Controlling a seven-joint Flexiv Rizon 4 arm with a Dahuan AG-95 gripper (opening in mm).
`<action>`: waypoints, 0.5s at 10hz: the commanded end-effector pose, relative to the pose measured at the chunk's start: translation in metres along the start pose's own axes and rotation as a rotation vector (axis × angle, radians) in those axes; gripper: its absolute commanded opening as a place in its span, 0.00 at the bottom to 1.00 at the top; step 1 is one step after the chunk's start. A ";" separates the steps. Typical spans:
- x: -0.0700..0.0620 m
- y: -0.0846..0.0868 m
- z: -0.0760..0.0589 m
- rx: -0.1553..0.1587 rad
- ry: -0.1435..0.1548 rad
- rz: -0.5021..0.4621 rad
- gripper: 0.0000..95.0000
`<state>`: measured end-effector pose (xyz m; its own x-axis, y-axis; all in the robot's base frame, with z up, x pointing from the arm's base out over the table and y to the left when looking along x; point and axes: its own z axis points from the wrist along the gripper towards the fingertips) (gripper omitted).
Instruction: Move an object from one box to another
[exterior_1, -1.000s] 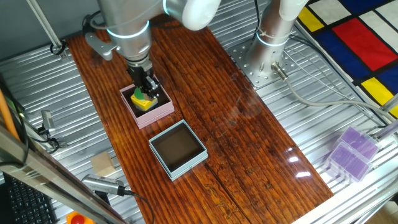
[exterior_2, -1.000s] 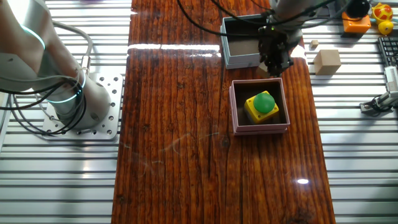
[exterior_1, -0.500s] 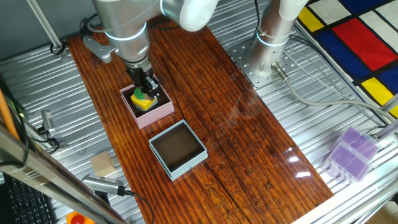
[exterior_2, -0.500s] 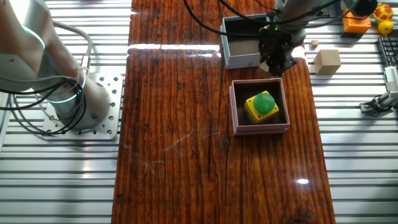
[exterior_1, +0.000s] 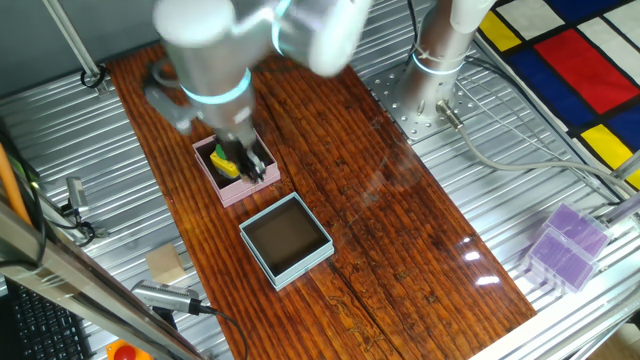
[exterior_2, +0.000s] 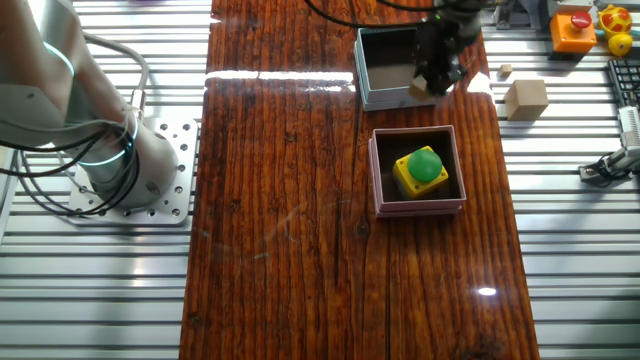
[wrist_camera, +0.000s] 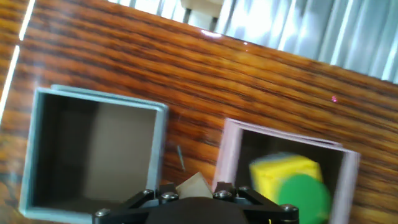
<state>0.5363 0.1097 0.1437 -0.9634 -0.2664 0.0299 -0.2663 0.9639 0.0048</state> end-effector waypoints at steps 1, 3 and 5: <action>-0.009 0.026 0.015 -0.004 0.005 0.039 0.00; -0.011 0.046 0.027 -0.003 0.001 0.049 0.00; -0.015 0.055 0.044 -0.007 -0.007 0.037 0.00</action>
<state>0.5333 0.1674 0.0968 -0.9725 -0.2321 0.0201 -0.2319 0.9727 0.0113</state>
